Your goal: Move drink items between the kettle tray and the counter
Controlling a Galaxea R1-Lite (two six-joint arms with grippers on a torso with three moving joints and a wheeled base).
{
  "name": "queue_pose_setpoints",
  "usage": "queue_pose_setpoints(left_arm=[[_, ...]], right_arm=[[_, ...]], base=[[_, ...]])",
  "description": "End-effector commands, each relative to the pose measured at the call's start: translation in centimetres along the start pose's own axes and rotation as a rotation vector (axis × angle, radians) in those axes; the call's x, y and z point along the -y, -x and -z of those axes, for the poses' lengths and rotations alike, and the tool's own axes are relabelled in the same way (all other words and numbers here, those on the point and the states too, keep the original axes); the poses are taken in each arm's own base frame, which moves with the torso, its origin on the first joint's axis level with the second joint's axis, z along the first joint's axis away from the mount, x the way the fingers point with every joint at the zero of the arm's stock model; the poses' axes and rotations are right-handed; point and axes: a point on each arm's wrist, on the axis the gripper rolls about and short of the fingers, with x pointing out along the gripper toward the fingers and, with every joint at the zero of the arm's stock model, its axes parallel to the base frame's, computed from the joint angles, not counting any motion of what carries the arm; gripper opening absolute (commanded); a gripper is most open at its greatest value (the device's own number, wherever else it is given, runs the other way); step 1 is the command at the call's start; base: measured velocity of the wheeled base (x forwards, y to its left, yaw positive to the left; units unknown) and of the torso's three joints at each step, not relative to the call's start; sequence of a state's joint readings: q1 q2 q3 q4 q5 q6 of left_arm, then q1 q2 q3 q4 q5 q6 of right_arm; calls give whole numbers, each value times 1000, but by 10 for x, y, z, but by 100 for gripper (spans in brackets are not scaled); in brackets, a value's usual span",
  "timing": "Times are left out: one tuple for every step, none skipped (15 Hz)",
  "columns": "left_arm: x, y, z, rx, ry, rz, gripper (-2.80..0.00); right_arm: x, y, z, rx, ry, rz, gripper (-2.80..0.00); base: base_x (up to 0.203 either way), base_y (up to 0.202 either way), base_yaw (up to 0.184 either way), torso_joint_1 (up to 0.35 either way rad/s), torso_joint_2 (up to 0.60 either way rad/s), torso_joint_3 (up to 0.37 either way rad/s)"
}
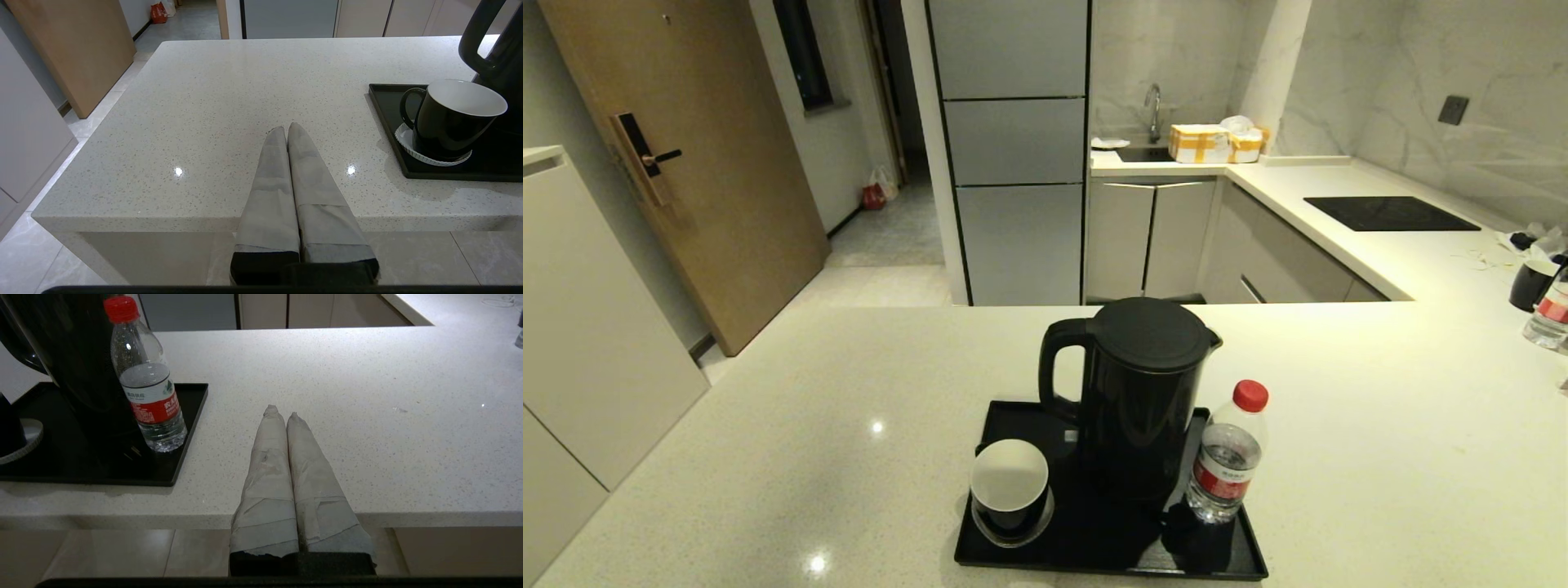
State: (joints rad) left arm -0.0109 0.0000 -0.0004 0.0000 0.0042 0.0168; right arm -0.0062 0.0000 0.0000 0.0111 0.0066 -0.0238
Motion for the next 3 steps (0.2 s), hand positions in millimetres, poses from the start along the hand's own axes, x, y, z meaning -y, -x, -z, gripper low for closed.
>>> queue_pose_setpoints(left_arm=[[0,0,0,1,0,-1,-280],[0,0,0,0,0,-1,-280],[0,0,0,0,0,-1,-280]], right_arm=[[0,0,0,-1,-2,0,-280],[0,0,0,-1,-2,0,-280],[0,0,0,-1,-2,0,-280]], base=[[0,0,0,0,0,0],[0,0,0,0,0,0],[0,0,0,0,0,0]])
